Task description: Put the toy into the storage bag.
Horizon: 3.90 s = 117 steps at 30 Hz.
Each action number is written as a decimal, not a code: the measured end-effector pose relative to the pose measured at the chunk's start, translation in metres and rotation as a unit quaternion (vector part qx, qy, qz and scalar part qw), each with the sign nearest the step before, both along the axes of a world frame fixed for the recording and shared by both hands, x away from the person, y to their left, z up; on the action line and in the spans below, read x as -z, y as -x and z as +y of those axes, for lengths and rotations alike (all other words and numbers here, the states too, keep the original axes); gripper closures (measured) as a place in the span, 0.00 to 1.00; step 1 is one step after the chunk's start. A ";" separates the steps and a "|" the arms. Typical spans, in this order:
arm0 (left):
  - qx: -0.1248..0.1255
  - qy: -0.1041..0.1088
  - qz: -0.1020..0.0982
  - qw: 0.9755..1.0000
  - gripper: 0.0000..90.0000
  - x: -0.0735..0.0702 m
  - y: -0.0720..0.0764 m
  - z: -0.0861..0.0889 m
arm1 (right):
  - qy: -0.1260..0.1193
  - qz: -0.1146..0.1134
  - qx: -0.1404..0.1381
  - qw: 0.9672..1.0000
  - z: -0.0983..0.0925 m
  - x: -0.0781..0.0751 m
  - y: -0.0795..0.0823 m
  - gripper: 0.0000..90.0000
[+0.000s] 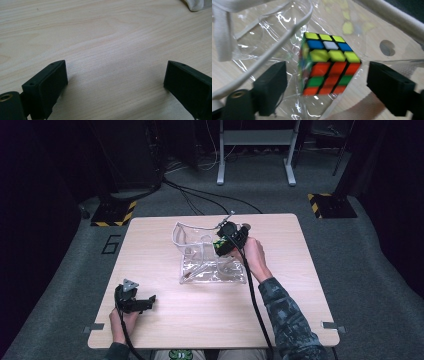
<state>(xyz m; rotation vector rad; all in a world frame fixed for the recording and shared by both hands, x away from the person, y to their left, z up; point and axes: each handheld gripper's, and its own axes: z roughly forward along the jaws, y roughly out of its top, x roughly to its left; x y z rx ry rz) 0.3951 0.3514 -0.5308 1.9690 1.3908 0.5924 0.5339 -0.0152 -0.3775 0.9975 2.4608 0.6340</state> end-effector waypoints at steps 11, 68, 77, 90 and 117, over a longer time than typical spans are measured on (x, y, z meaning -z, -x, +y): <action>-0.002 0.002 -0.002 1.000 0.06 0.000 0.000 0.000 | -0.035 -0.013 -0.021 0.999 -0.002 -0.015 0.016 0.01; 0.000 -0.001 0.002 1.000 0.06 0.000 -0.001 0.000 | -0.114 -0.044 0.036 0.992 -0.100 0.014 0.086 0.00; 0.000 -0.002 0.003 1.000 0.06 0.000 0.000 0.000 | -0.115 -0.031 0.061 0.991 -0.123 0.037 0.094 0.00; 0.000 -0.001 0.002 1.000 0.06 0.000 -0.001 0.000 | -0.110 -0.018 0.100 0.989 -0.147 0.075 0.106 0.01; -0.004 0.003 -0.001 1.000 0.06 0.000 -0.001 0.000 | -0.133 0.004 0.170 0.976 -0.186 0.136 0.131 0.01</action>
